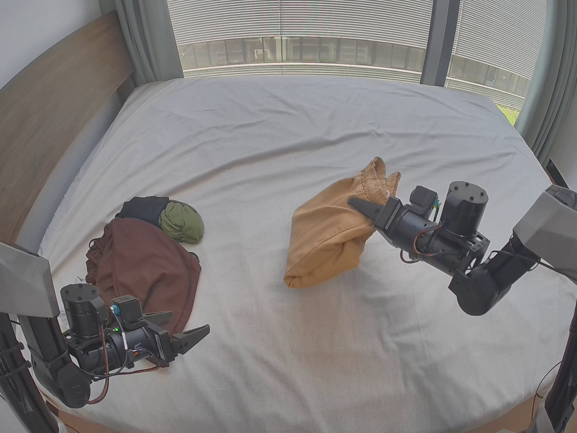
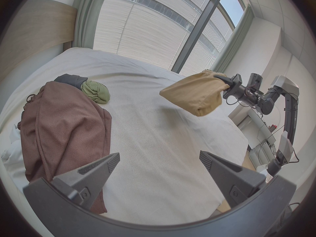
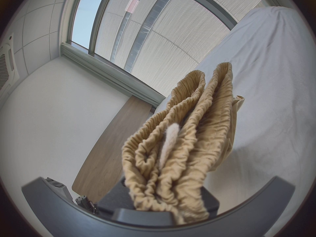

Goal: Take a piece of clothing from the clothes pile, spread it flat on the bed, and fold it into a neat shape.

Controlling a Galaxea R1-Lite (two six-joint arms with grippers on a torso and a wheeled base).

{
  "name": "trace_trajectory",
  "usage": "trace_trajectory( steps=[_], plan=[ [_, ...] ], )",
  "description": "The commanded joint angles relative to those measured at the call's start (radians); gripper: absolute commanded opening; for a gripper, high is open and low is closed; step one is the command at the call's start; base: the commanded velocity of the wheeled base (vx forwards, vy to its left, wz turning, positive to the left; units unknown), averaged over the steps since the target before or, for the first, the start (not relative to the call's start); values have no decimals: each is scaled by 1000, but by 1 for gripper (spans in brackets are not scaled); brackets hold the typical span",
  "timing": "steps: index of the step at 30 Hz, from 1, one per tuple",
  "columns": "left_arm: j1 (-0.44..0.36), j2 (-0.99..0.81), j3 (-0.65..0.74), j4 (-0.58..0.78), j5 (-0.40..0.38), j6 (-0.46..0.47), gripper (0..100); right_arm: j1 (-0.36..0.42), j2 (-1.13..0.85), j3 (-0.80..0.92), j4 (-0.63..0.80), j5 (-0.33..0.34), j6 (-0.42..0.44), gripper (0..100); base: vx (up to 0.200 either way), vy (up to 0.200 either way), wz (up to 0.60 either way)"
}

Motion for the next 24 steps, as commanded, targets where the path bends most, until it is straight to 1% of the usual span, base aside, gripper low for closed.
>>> trace_trajectory(
  steps=[1, 6, 12, 19, 21, 24],
  plan=[
    [-1, 3, 0, 0, 1, -1, 100, -33, 59, -157, 89, 26, 2, 0, 0, 0, 0],
    [-1, 3, 0, 0, 1, -1, 100, -53, 125, -290, 178, 27, 2, 0, 0, 0, 0],
    [1, 5, 0, 0, 1, -1, 100, -59, 205, -372, 207, 27, 2, 0, 0, 0, 0],
    [2, 17, -1, 0, -1, 1, 100, -56, 254, -465, 255, 27, 2, 0, 0, 0, 0],
    [2, 17, -1, 0, -1, -1, 100, -56, 254, -470, 256, 27, 2, 0, 0, 0, 0],
    [2, 18, -1, 0, -1, -1, 100, -52, 259, -543, 304, 27, 1, 0, 0, 0, 0]
  ],
)
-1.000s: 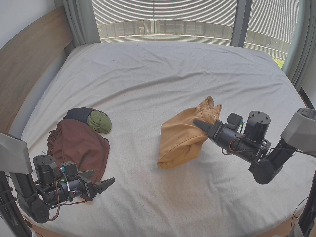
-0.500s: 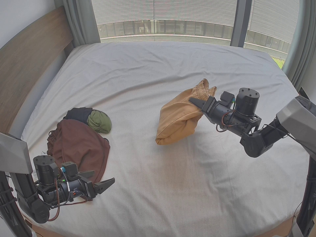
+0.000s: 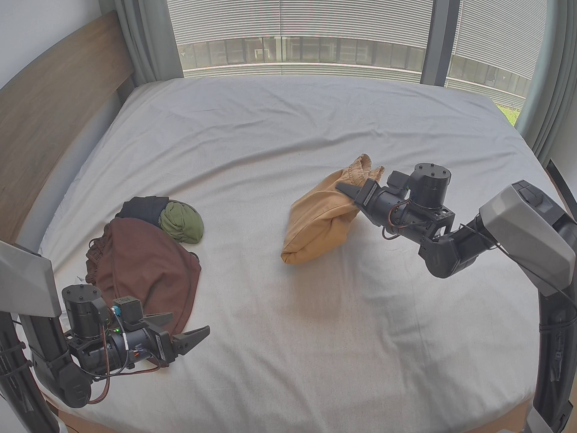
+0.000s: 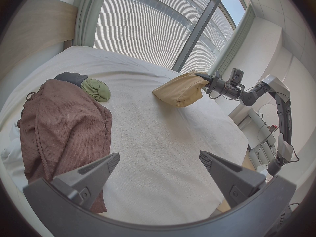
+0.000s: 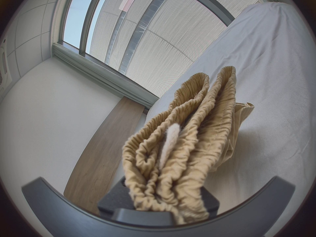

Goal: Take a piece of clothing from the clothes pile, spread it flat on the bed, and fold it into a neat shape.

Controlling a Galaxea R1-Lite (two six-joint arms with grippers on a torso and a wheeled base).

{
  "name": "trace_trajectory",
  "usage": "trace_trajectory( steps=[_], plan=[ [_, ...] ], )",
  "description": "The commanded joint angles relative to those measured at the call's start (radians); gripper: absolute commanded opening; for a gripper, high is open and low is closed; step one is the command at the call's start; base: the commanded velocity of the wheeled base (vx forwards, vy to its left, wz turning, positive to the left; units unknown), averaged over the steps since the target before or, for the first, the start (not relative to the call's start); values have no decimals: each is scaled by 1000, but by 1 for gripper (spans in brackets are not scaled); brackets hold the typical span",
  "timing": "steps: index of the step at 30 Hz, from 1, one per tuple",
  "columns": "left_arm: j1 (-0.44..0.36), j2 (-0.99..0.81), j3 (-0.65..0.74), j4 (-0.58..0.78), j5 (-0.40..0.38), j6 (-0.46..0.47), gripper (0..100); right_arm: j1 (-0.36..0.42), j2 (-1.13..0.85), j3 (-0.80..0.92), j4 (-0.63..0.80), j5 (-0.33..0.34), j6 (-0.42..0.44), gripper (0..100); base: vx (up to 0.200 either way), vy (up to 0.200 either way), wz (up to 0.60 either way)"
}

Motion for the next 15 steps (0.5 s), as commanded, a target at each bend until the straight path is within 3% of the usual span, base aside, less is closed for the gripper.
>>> trace_trajectory(
  steps=[1, 15],
  plan=[
    [0, 6, -1, 0, 0, 0, 100, 6, 26, -81, 37, 0, -1, 0, 0, 0, 0],
    [0, 24, 1, 0, 0, 1, 100, 13, 79, -425, 275, 1, -3, 0, 0, 0, 0]
  ],
)
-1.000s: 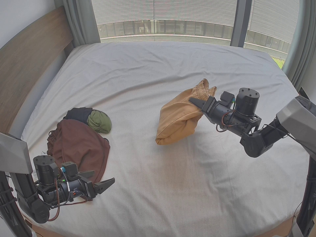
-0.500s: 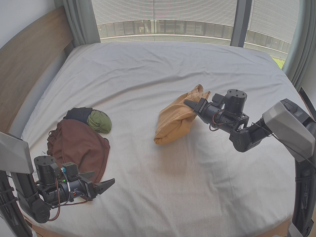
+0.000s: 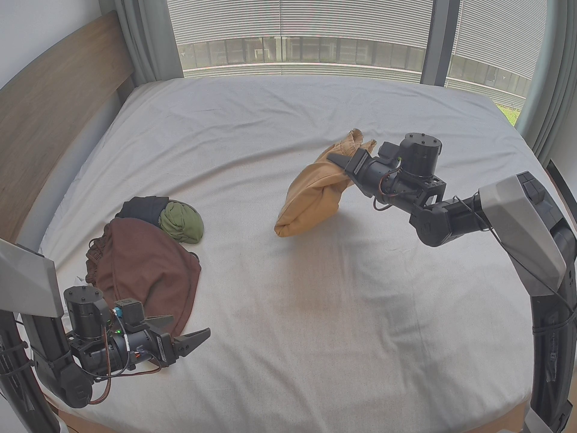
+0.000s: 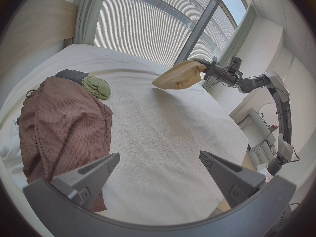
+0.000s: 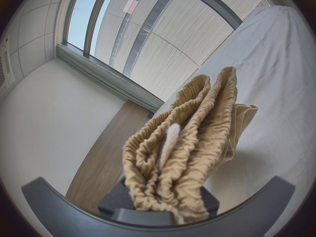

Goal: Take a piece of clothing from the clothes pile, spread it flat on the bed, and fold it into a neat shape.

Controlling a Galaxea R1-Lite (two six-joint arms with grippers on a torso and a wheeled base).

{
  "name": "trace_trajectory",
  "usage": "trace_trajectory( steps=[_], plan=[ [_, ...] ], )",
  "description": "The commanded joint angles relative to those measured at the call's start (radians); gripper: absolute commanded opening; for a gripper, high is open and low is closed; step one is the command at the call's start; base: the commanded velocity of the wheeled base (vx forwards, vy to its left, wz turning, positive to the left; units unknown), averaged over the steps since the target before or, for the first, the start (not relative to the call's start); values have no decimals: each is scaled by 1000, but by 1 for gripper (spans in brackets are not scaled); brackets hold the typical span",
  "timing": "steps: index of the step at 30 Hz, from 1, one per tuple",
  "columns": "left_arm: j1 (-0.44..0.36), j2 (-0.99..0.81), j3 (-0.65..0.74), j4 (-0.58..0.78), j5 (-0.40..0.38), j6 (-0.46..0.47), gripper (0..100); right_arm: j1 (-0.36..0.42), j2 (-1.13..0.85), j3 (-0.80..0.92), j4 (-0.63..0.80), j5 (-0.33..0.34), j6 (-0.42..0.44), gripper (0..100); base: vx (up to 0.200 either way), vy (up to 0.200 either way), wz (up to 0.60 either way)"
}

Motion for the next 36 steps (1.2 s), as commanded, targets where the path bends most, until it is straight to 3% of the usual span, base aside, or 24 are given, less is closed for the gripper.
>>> trace_trajectory(
  steps=[1, 7, 12, 25, 34, 35, 36],
  plan=[
    [0, 8, 0, -1, 0, 0, 100, 5, 32, -110, 59, 2, -1, 0, 0, 0, 0],
    [0, 8, 3, -2, 0, 0, 100, -6, 215, -262, 74, 4, -3, 0, 0, 0, 0],
    [0, 8, 14, -2, 0, 0, 100, -35, 324, -274, 71, 2, -24, 0, 0, 0, 0],
    [-2, 7, 17, -2, 0, 0, 100, -59, 269, 56, -81, -12, -55, 0, 0, 0, 0],
    [-2, 2, 15, -2, 0, 0, 100, -75, 275, 119, -153, -13, -55, 0, 0, 0, 0],
    [-3, 2, 15, -2, 0, 0, 100, -75, 276, 119, -165, -13, -55, 100, 0, 0, 0],
    [-3, 2, 15, -2, 0, 0, 100, -75, 275, 119, -170, -13, -55, 100, 0, 0, 0]
  ],
)
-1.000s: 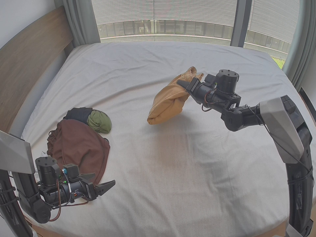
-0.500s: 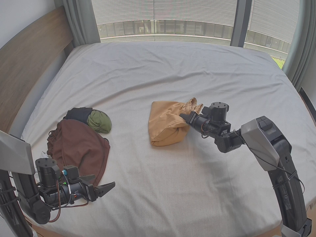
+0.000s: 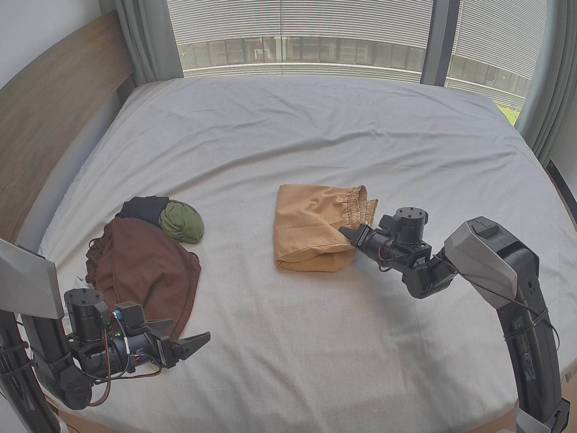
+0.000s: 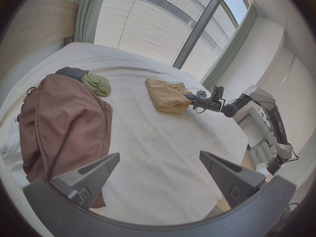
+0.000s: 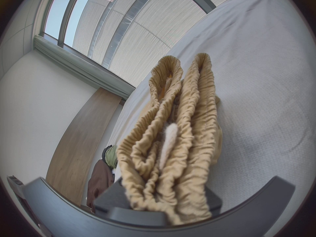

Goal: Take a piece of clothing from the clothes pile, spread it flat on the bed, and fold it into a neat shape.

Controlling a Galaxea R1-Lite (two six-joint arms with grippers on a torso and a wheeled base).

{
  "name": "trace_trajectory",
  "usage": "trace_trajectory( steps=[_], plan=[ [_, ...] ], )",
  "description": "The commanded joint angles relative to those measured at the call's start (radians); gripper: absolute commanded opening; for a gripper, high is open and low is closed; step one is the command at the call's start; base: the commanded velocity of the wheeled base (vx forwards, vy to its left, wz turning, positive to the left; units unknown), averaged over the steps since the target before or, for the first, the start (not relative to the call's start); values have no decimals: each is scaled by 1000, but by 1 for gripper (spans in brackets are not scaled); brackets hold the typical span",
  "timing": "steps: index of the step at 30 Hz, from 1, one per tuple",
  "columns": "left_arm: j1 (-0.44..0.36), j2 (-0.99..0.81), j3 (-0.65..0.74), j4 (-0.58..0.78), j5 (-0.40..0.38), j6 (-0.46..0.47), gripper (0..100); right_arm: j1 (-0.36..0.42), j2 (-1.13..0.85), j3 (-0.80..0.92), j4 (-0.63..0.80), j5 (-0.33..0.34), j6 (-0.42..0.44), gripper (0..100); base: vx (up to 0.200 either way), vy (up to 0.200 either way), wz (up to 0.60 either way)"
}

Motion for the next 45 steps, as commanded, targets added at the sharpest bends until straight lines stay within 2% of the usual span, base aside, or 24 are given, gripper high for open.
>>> trace_trajectory(
  steps=[1, 6, 10, 13, 17, 22, 25, 27, 33, 45],
  plan=[
    [-1, -4, 1, 0, 0, 0, 100, -3, -10, 9, -16, -2, 0, 100, 0, 0, 0],
    [0, -8, 1, 0, 0, 0, 100, -23, -23, 15, -17, -50, -3, 100, 0, 0, 0],
    [-1, -10, -1, 0, 0, 0, 100, -87, -102, 98, -19, -51, -54, 100, 0, 0, 0],
    [-1, -8, -4, 0, 0, 0, 100, -127, -171, 150, -45, -51, -60, 100, 0, 0, 0],
    [0, -8, -10, 0, 1, 0, 100, -141, -274, 192, -53, -50, -60, 100, 0, 0, 0],
    [0, -5, -10, 0, 1, 0, 100, -119, -357, 199, -39, -44, -54, 100, 0, 0, 0],
    [2, -5, -14, 0, 1, 0, 100, -49, -348, 196, -39, -44, -56, 100, 0, 0, 0],
    [2, -5, -14, 0, 1, 0, 100, -36, -343, 192, -39, -45, -56, 100, 0, 0, 0],
    [8, -2, -14, 0, 1, -3, 100, 28, -167, 109, -51, -51, -59, 100, 0, 0, 0],
    [22, 1, -16, 0, 0, -2, 100, 17, -27, 64, -40, -57, -80, 100, 0, 0, 0]
  ],
)
